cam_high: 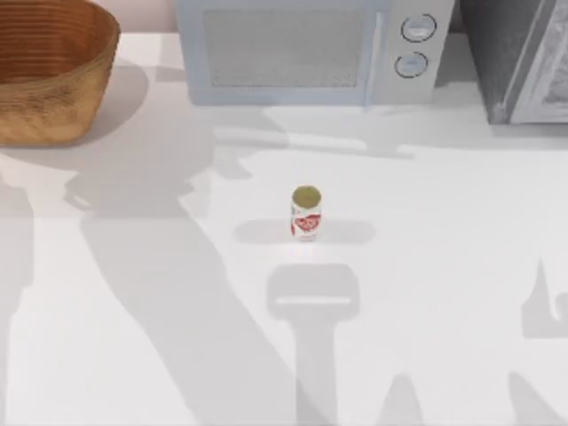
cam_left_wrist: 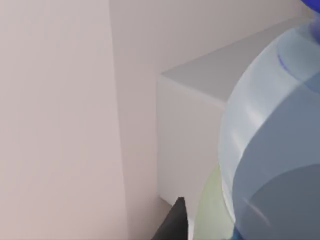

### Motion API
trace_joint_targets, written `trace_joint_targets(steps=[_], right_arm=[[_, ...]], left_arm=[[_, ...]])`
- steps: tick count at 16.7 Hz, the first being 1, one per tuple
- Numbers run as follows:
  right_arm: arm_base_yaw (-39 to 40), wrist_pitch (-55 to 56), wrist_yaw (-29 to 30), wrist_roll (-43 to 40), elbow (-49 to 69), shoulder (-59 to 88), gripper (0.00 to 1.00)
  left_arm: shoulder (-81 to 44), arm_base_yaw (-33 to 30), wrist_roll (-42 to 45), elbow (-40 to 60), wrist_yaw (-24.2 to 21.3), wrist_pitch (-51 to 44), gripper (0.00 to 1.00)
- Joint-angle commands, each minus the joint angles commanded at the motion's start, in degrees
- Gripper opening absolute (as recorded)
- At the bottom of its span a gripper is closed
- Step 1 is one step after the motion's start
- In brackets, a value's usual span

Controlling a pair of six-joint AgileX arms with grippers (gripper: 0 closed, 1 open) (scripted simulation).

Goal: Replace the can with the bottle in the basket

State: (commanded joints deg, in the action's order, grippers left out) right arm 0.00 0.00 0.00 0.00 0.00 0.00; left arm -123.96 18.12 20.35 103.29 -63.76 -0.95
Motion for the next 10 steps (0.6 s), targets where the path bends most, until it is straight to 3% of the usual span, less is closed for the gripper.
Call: trace_joint_targets(steps=[6, 10], right_arm=[[0.0, 0.0, 0.0, 0.0, 0.0, 0.0, 1.0], [0.0, 0.0, 0.0, 0.0, 0.0, 0.0, 1.0]], left_arm=[[0.0, 0.0, 0.0, 0.0, 0.0, 0.0, 0.98], [0.0, 0.0, 0.0, 0.0, 0.0, 0.0, 1.0]])
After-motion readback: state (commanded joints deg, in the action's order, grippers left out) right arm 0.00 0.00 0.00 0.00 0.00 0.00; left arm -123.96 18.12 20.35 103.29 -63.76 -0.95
